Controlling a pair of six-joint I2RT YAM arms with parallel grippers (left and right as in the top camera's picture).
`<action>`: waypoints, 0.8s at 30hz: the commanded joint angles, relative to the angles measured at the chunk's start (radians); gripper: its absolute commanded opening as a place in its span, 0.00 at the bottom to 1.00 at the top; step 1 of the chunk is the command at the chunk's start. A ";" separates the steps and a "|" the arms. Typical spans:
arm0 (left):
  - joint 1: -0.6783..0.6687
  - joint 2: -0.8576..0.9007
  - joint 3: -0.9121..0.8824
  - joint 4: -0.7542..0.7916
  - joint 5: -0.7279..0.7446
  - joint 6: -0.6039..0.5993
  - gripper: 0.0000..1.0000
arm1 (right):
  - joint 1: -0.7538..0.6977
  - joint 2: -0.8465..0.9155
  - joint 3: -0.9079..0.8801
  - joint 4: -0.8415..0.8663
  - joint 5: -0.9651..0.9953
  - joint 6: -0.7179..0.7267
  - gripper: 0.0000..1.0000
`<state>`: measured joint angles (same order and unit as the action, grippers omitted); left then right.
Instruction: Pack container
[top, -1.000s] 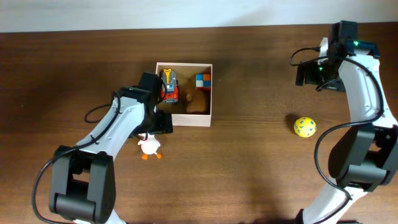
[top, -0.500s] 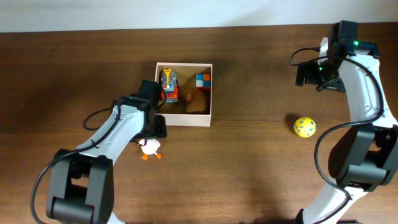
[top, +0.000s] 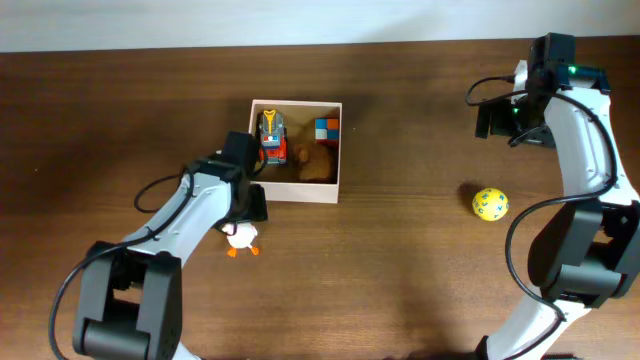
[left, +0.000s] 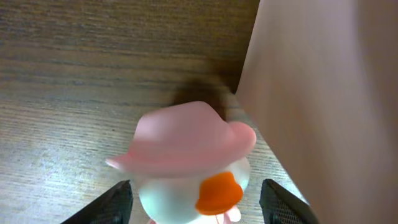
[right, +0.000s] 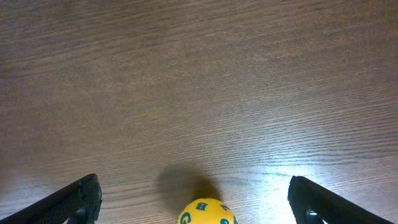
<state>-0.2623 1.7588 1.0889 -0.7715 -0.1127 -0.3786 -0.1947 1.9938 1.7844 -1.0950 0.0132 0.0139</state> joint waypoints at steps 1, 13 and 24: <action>0.003 0.020 -0.075 -0.028 0.000 -0.003 0.68 | 0.005 -0.022 0.019 0.000 -0.005 -0.007 0.99; 0.003 0.020 -0.159 -0.020 0.019 -0.080 0.68 | 0.005 -0.022 0.019 0.000 -0.005 -0.006 0.99; 0.003 0.018 -0.156 0.003 0.065 -0.080 0.69 | 0.005 -0.022 0.019 0.000 -0.005 -0.006 0.99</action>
<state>-0.2634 1.7100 1.0046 -0.7212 -0.1001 -0.4427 -0.1947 1.9938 1.7844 -1.0946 0.0132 0.0139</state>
